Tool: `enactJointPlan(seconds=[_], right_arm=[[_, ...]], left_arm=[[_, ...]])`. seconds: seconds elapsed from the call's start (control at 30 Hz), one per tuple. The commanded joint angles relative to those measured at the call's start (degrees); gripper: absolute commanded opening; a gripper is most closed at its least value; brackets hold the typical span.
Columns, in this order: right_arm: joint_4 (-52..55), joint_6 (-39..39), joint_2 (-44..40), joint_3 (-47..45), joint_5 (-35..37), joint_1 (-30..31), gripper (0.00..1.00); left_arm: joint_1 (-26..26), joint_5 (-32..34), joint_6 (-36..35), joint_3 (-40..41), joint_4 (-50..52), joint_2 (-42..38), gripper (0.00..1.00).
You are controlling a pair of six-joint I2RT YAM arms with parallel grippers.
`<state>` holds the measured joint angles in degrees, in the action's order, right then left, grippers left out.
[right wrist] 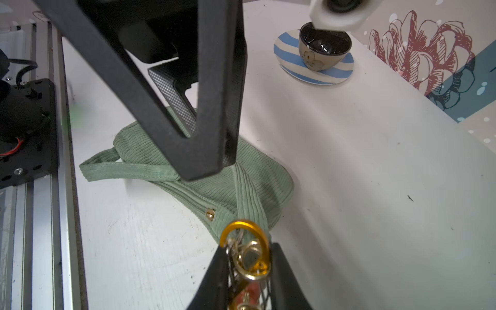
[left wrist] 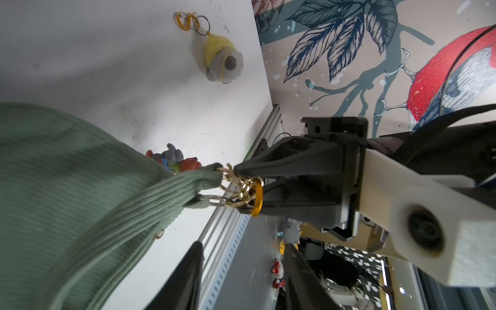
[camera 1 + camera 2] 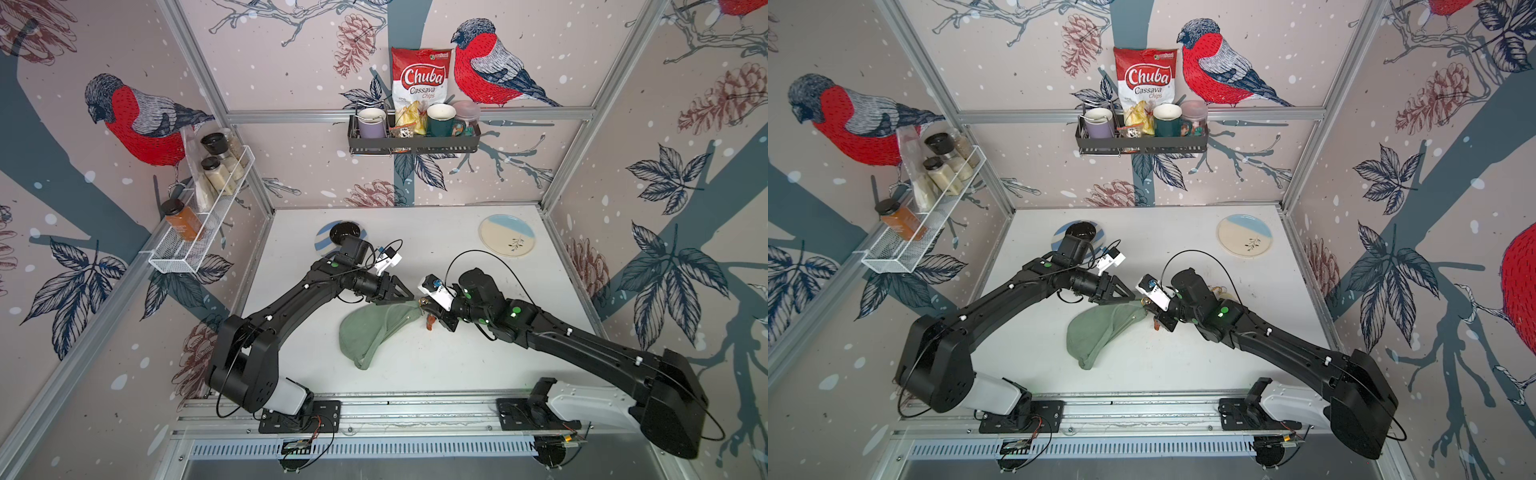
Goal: Remove the decoration from the bag
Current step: Remove the decoration item from the bag.
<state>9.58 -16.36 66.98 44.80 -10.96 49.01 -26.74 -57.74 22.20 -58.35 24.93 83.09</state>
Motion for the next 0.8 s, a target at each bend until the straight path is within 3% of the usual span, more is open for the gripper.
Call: enactJointPlan(seconds=[0.0, 0.1, 0.23, 0.33, 0.53, 0.77], right_arm=[[5.2, -2.6, -0.5, 1.5, -2.4, -0.9, 0.04], [6.2, -1.3, -0.6, 2.4, -7.3, -2.5, 0.04], [7.1, 0.1, -0.5, 3.5, -12.3, -3.9, 0.04], [8.2, 0.4, -0.3, 4.4, -16.0, -4.7, 0.04], [10.3, 1.0, 0.7, 6.7, -21.0, -5.9, 0.04], [9.4, 3.3, 0.7, 7.4, -25.3, -7.6, 0.04]], left_arm=[[-1.6, 8.7, -2.8, 4.1, -10.2, -2.5, 0.53], [-2.9, 13.0, -5.1, 9.6, -18.4, -6.0, 0.53], [-6.7, 18.5, -10.6, 17.5, -31.1, -13.7, 0.67], [-8.1, 19.6, -13.7, 19.6, -35.3, -15.6, 0.7], [-10.5, 19.3, -20.1, 18.5, -33.1, -13.6, 0.68], [-12.3, 15.5, -18.2, 18.7, -39.0, -11.1, 0.6]])
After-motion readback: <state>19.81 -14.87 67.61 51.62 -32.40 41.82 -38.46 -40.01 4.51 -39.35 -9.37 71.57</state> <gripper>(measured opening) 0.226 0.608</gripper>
